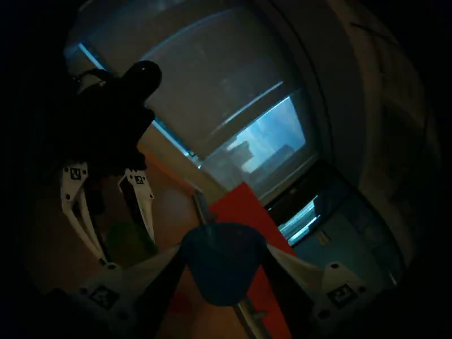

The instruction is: Pour water

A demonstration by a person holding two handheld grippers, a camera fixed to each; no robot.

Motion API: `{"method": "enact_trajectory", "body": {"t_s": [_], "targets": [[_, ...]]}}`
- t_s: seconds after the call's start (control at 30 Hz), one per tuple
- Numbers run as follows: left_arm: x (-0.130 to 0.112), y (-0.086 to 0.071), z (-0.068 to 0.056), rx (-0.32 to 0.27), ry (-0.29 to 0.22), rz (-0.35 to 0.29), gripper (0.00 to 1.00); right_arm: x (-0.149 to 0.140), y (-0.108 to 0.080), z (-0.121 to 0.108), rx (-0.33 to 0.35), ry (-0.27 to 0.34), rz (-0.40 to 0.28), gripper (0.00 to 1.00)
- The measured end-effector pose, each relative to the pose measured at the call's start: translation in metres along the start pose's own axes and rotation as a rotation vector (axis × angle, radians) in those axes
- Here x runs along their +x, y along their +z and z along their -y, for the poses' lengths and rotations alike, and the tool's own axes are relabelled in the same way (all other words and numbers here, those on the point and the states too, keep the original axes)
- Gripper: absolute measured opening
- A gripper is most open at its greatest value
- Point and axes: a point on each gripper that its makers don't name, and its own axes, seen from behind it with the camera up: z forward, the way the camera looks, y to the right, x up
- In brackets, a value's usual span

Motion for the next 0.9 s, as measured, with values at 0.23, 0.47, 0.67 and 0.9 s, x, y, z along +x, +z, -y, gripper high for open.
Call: {"method": "enact_trajectory", "body": {"t_s": [0.23,0.47,0.67,0.9], "targets": [[-0.0008,0.0009,0.0006,0.001,0.0,-0.001,0.88,0.0017,0.0023,0.0001,-0.009,-0.059,0.005,0.91],[-0.0006,0.0013,0.0011,0.0,0.0,-0.001,0.88,0.006,0.0037,-0.0002,-0.015,-0.109,0.006,0.91],[0.0011,0.0015,-0.0003,-0.001,0.002,-0.003,0.88,0.0078,0.0047,-0.002,-0.02,-0.154,0.011,0.91],[0.0011,0.0011,-0.0009,-0.001,0.003,-0.002,0.88,0.0079,0.0041,-0.0061,-0.033,-0.191,0.014,0.91]]}}
